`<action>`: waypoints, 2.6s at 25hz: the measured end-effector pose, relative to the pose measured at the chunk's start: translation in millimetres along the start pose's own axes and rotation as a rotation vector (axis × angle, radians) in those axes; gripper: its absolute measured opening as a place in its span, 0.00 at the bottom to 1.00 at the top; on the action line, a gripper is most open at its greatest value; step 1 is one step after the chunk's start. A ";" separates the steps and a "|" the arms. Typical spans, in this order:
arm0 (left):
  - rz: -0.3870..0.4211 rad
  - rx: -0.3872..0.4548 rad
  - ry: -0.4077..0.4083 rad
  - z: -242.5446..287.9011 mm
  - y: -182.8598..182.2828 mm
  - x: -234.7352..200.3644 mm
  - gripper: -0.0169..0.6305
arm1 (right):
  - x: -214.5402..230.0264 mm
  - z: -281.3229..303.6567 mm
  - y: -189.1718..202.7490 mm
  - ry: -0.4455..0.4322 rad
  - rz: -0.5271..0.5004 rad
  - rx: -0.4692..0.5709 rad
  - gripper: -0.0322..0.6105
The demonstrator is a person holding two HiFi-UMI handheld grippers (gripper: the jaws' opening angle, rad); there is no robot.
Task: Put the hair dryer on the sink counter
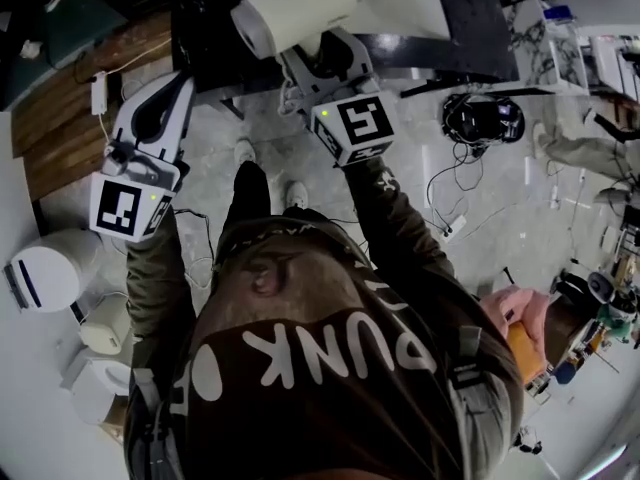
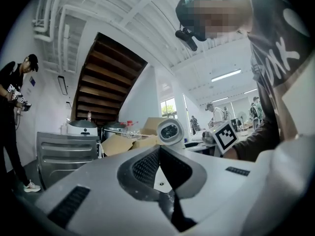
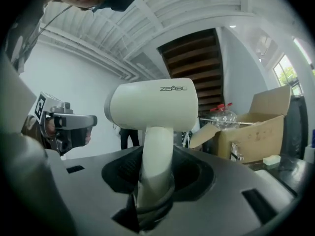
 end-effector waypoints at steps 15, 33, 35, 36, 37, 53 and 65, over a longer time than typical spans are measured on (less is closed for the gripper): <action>-0.076 -0.050 0.094 32.9 17.2 -118.3 0.03 | 14.4 176.4 125.3 -0.095 0.219 -0.507 0.30; -0.090 -0.062 0.055 73.7 20.1 -112.1 0.03 | 23.1 231.8 219.9 -0.170 0.174 -1.058 0.31; -0.090 -0.064 0.053 76.5 20.5 -112.4 0.03 | 21.8 236.1 221.9 -0.182 0.186 -1.068 0.31; -0.089 -0.065 0.052 77.9 20.7 -112.0 0.03 | 21.5 237.6 222.4 -0.184 0.193 -1.067 0.31; -0.088 -0.066 0.052 79.0 20.7 -111.3 0.03 | 21.2 238.3 223.0 -0.184 0.197 -1.065 0.31; -0.065 -0.075 0.050 85.2 18.1 -113.3 0.03 | 42.2 218.9 179.5 -0.183 0.136 -0.820 0.40; -0.044 -0.069 0.054 89.9 7.1 -109.0 0.03 | 41.9 144.5 -6.4 -0.196 -0.059 -0.169 0.35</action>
Point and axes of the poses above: the fingertips, and each gripper's own axes: z forward along the fingers, x to its right, y out of its underside, the point moved 3 cm from there along -z, backward along the fingers, and after that the axes turned 15 degrees about -z, right-handed, at the moved point
